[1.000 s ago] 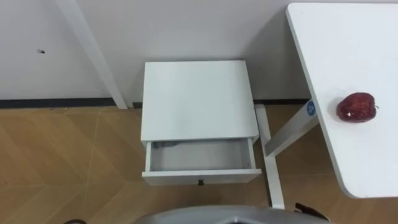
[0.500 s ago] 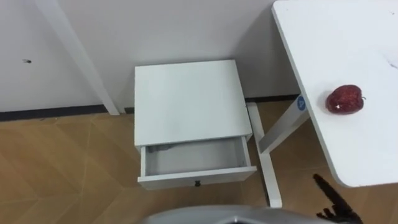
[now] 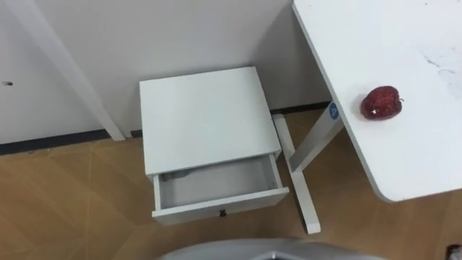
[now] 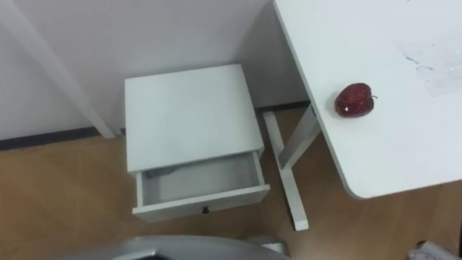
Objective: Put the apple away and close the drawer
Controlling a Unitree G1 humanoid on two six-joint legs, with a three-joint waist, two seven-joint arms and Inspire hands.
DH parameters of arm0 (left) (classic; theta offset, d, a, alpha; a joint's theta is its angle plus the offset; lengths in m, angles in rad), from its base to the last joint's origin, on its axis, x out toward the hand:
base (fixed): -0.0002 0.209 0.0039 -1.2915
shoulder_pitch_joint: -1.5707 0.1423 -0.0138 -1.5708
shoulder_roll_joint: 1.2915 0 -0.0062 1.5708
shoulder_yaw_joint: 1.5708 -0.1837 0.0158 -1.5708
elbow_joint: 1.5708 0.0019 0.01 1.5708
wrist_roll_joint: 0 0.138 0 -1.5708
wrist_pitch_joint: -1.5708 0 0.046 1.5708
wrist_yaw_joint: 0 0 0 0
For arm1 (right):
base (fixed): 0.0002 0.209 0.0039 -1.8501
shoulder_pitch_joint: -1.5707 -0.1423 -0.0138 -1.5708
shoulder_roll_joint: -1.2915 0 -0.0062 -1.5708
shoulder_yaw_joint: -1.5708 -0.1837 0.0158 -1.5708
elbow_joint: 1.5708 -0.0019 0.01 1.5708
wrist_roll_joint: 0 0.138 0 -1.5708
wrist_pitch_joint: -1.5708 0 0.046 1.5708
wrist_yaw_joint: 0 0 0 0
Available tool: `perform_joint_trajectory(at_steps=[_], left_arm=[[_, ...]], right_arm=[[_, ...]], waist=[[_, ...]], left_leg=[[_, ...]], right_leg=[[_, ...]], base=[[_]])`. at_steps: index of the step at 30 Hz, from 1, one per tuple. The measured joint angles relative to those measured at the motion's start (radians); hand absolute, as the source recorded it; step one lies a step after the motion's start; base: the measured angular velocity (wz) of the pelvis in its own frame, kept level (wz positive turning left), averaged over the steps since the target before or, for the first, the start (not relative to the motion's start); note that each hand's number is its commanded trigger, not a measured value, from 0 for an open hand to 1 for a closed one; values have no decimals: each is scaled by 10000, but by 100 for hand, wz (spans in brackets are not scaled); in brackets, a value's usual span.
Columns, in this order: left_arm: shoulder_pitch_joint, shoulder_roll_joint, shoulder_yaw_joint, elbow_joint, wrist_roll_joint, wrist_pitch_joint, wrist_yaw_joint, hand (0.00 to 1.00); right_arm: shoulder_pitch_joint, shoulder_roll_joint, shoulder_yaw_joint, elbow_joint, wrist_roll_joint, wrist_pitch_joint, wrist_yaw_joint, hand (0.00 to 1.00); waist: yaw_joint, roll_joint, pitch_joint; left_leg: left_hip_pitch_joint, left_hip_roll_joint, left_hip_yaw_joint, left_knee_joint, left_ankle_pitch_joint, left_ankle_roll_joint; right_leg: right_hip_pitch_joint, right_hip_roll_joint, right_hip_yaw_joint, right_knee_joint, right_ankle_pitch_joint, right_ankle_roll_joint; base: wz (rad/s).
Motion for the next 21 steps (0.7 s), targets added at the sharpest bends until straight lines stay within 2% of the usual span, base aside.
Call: perform_joint_trajectory(at_steps=[1, 5, 9, 12, 16, 19, 21], left_arm=[[1, 0, -2, -6, -6, 0, 0, 0], [-20, -5, -60, -158, 119, -1, -17, 0], [-56, -15, -123, -358, 112, -1, -23, 0], [-47, -63, -174, -365, 113, 18, -19, 0], [-134, -52, -852, -406, 160, 282, -28, 0], [-282, -56, -1190, -449, 321, 296, -287, 0], [-300, -25, -1655, -498, 302, 301, -284, 0]], right_arm=[[-19, -29, 0, -311, -17, -29, -155, 0], [-395, -557, 3, -1970, -687, -245, -1252, 0], [-579, -847, 17, -3698, -2293, -456, -2164, 0], [-590, -859, 21, -4405, -3718, -456, -2606, 0], [-758, -1009, 955, -5049, -6488, -412, -3122, 0], [-710, -1023, 1572, -5781, -8251, -320, -3138, 0], [-809, -1211, 2214, -5887, -9489, -325, -3029, 0]], waist=[[-16, -3, -3], [-18, -72, -2], [-15, -130, 5], [28, -141, 1], [70, -143, 3], [307, -142, 9], [436, -128, -5]], left_leg=[[-34, -3, 17, 18, 0, 0], [-80, -6, 25, 34, 5, 4], [-124, -3, -92, -10, 29, -5], [-149, -2, -125, -42, 37, -14], [-359, 2, -92, 22, 51, -12], [-479, -3, -102, 25, 58, -12], [-471, 0, -114, 33, 82, -15]], right_leg=[[-27, 0, -1, 4, 0, 0], [-124, 7, -17, 98, 0, 0], [-136, 4, -102, 82, -1, 2], [-180, 4, -200, 90, -3, 4], [-404, 6, -195, 97, 0, 0], [-544, 5, -241, 101, 0, -1], [-574, -4, -330, 104, 0, -1]], base=[[-8], [0], [6], [2], [-3], [0], [0]])
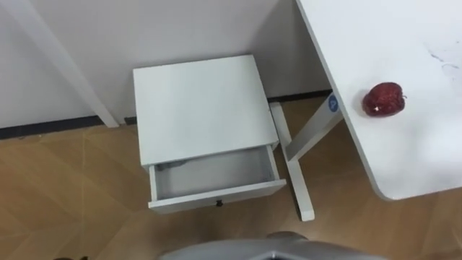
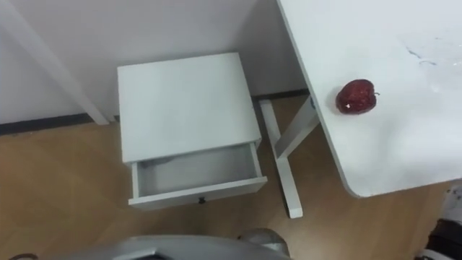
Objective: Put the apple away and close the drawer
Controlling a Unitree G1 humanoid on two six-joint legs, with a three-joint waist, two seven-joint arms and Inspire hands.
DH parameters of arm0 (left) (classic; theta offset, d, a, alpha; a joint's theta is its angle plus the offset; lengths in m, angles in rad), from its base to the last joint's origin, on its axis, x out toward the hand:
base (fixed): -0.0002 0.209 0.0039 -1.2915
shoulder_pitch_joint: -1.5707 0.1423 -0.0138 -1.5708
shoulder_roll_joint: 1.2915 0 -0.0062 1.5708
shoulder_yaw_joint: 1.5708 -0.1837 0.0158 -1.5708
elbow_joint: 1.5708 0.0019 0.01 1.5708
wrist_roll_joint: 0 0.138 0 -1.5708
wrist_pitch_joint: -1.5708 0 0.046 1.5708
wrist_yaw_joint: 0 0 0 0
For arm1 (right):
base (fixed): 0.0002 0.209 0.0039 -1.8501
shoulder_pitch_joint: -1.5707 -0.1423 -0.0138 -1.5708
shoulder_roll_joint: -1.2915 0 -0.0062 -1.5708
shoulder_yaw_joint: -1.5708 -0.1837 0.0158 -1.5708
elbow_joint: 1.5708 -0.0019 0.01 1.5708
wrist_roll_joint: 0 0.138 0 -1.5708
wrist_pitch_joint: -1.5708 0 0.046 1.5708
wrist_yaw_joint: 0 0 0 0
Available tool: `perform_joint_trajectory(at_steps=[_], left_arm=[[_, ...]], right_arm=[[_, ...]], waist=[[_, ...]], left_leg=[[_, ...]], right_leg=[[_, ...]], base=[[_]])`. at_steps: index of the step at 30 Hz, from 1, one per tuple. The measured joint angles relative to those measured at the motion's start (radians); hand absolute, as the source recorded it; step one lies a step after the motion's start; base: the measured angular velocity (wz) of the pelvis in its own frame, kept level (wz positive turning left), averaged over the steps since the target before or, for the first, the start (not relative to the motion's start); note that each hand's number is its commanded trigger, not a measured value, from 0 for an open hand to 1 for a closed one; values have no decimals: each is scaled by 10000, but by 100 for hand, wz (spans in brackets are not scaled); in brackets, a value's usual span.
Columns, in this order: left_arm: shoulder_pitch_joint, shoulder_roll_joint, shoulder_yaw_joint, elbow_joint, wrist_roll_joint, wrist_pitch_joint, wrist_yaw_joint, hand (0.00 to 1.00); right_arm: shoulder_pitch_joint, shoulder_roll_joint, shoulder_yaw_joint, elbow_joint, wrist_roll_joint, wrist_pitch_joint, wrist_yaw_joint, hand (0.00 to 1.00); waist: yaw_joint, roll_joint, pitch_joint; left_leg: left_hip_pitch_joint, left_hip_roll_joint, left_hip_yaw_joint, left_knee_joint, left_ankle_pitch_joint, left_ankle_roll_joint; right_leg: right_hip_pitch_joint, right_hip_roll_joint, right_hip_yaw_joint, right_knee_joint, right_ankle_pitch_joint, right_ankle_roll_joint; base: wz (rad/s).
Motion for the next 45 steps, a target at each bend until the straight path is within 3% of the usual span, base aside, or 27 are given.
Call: perform_joint_trajectory(at_steps=[3, 6, 12, 16, 22, 26, 45], left_arm=[[-65, -12, -454, -15, -8, 27, 13, 0], [-95, -12, -472, 48, -11, 65, 12, 0], [-66, -4, -758, 83, -2, 77, 14, 0], [-60, 0, -966, 74, 3, 87, 6, 0], [-32, -3, -1075, 55, -1, 132, 9, 0], [-81, -19, -1190, 85, -2, 109, 76, 0], [2, -70, -1353, 159, -98, -182, 290, 0]], right_arm=[[-6, -48, 759, -15, -799, 139, 302, 0], [3, -49, 1275, -73, -1583, 273, 933, 0], [224, -48, 2189, -192, -1926, 350, 2088, 0], [823, -31, 2697, -383, -2424, 444, 2727, 0], [1194, -29, 3288, -577, -2716, 441, 3247, 0], [1470, 25, 3726, -569, -2739, 443, 3836, 0], [1786, 632, 3931, 949, -3359, 368, 4919, 0]], waist=[[210, -115, 50], [449, -166, 48], [540, -198, 57], [624, -128, 77], [664, 61, 18], [670, 105, 39], [696, 74, 43]], left_leg=[[15, 3, -21, -7, 9, -1], [29, 23, -35, -9, 8, -1], [63, 22, -98, -6, 8, -1], [42, 37, -58, -14, 7, -1], [240, 40, -51, -140, 5, -3], [256, 32, -38, -146, 6, -2], [344, 41, -29, -145, 6, -2]], right_leg=[[6, 1, -12, -14, 0, 0], [26, -3, -6, -34, 0, 0], [180, -11, -25, -196, 3, -6], [193, -13, -4, -183, 4, -6], [347, 2, -12, -187, 3, -5], [353, -7, -11, -190, 3, -5], [414, -7, 16, -188, 3, -5]], base=[[0], [0], [3], [0], [0], [0], [0]])
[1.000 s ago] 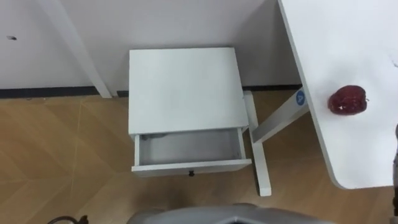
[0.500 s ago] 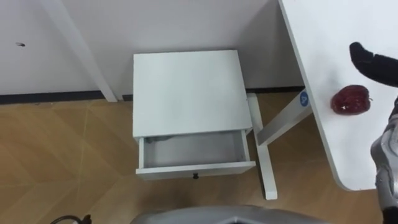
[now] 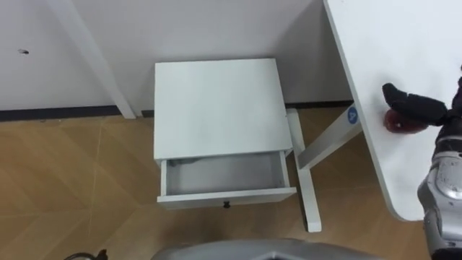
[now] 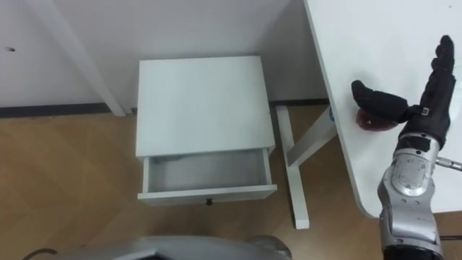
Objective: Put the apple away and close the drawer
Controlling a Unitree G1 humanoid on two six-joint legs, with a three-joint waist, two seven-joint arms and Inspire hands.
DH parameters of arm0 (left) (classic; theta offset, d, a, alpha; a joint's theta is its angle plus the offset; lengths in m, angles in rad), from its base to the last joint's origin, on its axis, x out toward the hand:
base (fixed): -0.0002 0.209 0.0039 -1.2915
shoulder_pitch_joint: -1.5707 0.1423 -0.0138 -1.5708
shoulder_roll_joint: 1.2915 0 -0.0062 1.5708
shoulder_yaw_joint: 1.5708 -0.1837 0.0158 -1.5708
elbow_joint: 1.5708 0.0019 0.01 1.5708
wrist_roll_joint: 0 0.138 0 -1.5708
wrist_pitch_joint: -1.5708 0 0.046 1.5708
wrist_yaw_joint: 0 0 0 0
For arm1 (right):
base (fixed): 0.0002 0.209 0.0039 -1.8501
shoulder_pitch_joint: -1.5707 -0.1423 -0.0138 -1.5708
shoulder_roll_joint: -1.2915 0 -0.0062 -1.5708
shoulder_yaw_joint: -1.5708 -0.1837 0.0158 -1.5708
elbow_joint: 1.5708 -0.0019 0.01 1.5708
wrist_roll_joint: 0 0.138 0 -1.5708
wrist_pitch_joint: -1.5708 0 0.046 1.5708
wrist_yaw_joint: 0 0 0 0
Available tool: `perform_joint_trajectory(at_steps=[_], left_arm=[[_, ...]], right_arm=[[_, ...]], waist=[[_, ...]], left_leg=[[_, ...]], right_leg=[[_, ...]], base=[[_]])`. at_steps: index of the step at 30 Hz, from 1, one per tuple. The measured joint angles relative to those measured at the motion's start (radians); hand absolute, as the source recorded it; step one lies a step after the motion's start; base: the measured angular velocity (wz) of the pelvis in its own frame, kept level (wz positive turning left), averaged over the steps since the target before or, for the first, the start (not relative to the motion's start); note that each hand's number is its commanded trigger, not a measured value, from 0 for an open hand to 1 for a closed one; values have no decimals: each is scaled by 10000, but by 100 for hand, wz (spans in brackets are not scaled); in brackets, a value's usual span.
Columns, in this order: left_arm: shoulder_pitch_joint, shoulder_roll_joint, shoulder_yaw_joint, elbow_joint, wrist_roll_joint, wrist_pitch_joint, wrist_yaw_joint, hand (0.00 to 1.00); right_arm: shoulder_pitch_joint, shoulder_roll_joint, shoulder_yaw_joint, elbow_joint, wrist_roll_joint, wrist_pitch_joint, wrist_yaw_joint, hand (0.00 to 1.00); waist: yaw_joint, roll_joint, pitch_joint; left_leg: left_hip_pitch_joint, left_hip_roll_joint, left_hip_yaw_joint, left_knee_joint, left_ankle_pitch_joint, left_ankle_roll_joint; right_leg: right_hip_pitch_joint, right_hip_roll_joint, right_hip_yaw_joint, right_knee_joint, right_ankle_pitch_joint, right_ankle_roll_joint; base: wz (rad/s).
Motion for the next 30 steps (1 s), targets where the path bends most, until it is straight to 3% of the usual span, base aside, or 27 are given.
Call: perform_joint_trajectory(at_steps=[26, 28, 30], left_arm=[[-53, 15, 95, 150, 98, -118, -281, 0], [-54, 16, 95, 150, 98, -114, -312, 0], [-53, 17, 95, 150, 97, -106, -331, 0]], right_arm=[[-15, 45, 259, 1807, -1250, -29, 801, 1], [-20, 49, 259, 1947, -1308, -31, 937, 100], [-26, 52, 259, 1981, -1397, -47, 966, 100]], waist=[[1, 13, 11], [-3, 4, 7], [-10, -8, 4]], left_leg=[[65, -7, -59, -11, -2, -1], [65, -7, -61, -14, -2, -1], [64, -8, -65, -14, -2, -1]], right_leg=[[110, -5, -64, -10, 0, 0], [110, -5, -63, -11, 0, 0], [109, -6, -63, -10, 0, 0]], base=[[0], [0], [0]])
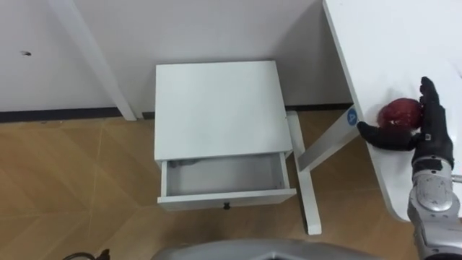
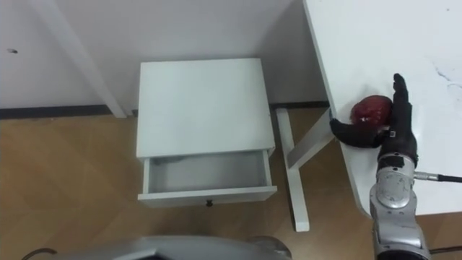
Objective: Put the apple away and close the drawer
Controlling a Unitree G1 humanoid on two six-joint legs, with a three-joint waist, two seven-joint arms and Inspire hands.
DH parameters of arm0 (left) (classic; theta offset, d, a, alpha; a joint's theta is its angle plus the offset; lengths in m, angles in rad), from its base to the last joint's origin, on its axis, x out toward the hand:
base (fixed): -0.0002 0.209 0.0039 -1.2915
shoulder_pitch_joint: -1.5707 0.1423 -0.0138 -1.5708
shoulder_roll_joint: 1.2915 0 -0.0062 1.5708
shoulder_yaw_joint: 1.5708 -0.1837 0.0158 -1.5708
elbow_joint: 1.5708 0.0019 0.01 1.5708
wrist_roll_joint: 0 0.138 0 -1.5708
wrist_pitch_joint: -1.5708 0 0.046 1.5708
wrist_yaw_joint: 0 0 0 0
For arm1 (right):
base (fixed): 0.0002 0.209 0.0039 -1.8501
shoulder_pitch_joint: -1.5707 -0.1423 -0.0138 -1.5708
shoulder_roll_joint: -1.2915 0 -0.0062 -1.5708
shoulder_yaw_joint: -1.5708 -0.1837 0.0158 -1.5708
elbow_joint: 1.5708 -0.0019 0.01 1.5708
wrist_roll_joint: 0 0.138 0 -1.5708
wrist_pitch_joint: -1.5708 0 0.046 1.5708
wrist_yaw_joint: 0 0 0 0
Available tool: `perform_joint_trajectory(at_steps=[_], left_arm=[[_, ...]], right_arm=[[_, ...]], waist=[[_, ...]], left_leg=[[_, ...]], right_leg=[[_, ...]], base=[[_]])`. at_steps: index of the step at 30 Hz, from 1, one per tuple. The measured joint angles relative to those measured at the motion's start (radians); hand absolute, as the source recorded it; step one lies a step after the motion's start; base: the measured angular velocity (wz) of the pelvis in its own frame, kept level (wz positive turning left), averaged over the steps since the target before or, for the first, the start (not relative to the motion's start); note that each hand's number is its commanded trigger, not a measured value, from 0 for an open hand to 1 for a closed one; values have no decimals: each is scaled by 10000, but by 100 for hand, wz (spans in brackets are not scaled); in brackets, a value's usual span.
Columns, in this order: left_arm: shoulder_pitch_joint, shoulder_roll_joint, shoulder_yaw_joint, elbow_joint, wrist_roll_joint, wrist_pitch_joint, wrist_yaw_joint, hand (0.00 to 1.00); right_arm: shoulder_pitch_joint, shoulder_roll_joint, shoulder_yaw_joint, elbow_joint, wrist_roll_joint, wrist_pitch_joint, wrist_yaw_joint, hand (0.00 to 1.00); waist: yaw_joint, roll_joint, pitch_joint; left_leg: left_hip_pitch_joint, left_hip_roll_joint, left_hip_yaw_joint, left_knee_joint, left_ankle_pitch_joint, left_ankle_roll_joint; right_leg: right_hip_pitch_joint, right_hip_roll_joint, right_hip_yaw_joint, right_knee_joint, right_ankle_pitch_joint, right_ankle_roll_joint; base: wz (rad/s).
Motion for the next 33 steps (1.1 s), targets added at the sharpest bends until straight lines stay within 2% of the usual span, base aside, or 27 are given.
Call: perform_joint_trajectory(at_steps=[9, 12, 22, 30, 33], left_arm=[[14, 6, 4, -85, 0, 101, -92, 0], [72, 6, 4, -258, -2, 155, -94, 0], [96, 1, -19, -253, 6, 277, -92, 0], [82, -9, -521, -243, 20, 341, -16, 0], [-4, -14, -517, -236, 21, 309, -16, 0]], right_arm=[[-59, 45, -321, 197, -623, 20, -307, 100], [-90, 173, -485, 271, -663, 10, -348, 100], [-300, 219, -473, 350, -1177, 50, -361, 100], [-351, 217, 191, -133, -1822, 140, -401, 100], [-350, 230, 972, -735, -1889, 154, -77, 100]], waist=[[-20, -100, -65], [-21, -100, -64], [3, -73, -68], [10, 3, -49], [42, 42, -44]], left_leg=[[19, 4, -63, -1, 0, 0], [66, 6, -105, -6, -5, -3], [81, 16, -90, -3, -5, -4], [69, -6, -55, 1, -4, -5], [64, -12, -43, 13, -3, -7]], right_leg=[[45, -1, -63, -10, 0, 0], [119, 1, -118, -27, 0, 0], [108, 13, -100, -15, 0, 0], [88, 16, -92, -7, 0, 0], [84, 29, -84, -1, 1, -1]], base=[[1], [3], [0], [-1], [-2]])
